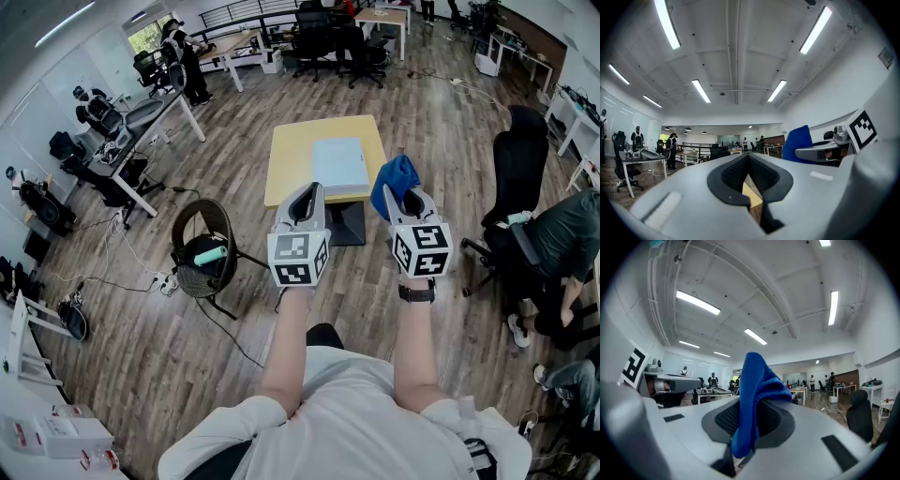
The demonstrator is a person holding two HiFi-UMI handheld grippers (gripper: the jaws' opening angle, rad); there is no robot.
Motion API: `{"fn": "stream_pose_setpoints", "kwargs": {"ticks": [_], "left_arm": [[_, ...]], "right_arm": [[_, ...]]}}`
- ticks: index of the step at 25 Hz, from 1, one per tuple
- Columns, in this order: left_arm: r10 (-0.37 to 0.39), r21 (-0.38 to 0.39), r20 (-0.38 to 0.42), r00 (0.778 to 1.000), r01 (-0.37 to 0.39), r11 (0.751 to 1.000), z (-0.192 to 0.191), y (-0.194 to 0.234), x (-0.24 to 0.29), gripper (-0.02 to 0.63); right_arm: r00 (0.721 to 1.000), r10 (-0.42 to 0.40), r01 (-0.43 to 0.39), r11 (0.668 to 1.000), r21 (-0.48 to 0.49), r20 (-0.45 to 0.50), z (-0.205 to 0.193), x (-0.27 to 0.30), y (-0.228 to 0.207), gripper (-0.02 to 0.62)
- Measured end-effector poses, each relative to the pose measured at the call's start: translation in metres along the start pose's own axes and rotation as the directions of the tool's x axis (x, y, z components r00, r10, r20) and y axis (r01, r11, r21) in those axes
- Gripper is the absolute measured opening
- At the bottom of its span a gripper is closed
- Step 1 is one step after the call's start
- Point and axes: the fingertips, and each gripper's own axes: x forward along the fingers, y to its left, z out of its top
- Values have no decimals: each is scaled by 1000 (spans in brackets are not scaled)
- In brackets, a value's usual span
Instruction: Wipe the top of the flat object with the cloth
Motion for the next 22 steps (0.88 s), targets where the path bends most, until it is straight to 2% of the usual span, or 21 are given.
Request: {"fn": "stream_pose_setpoints", "kwargs": {"ticks": [6,10,22], "left_arm": [[9,7,-2,1000,-9,1000,-6,18,34,5],[15,-19,2,1000,-15,1000,-14,40,70,5],[-69,-33,32,997,71,997,-27,121,262,5]], "right_arm": [[1000,0,0,1000,6,-5,-4,37,-20,67],[1000,-8,8,1000,3,-1,-7,74,-32,67],[997,-72,72,997,17,-14,-21,255,-100,67]]}}
